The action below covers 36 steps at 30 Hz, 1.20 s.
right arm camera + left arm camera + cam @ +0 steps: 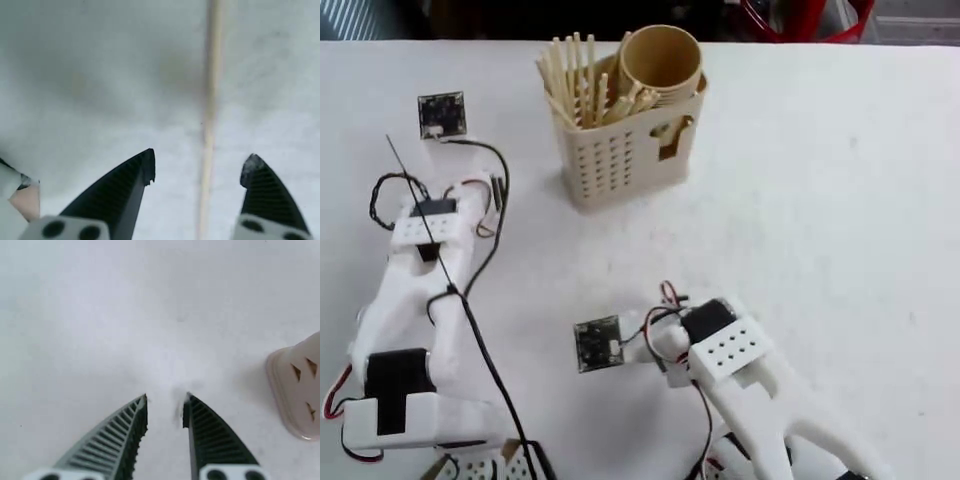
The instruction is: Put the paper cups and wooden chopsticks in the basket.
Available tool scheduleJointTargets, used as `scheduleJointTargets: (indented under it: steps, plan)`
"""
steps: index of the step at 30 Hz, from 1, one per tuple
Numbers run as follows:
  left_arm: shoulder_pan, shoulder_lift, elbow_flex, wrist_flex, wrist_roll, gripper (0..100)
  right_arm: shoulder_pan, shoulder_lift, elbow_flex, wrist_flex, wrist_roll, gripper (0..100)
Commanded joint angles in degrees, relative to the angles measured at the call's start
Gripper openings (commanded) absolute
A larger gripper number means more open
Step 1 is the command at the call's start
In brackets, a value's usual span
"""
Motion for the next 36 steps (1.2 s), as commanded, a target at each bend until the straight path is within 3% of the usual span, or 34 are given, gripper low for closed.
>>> scheduleJointTargets:
  steps: [1,5,22,30,36]
  plan:
    - [-0.13,-2.15,-0.26,-1.14,-0.35,13,0.66,-1.27,1.41,-4.09,1.14,22.6]
    - [-0.13,-2.15,-0.26,-1.14,-0.35,13,0.92,-1.27,4.13,-6.73,4.31,25.4]
    - [-0.04,-2.15,-0.26,-1.14,-0.26,13,1.45,-0.84,7.47,-13.76,4.31,25.8]
    - [-0.04,-2.15,-0.26,-1.05,-0.26,13,1.45,14.29,-1.58,-14.2,0.18,25.7]
    - [-0.04,-2.15,-0.26,-1.05,-0.26,13,1.19,24.13,-6.77,-14.37,-0.26,13.1]
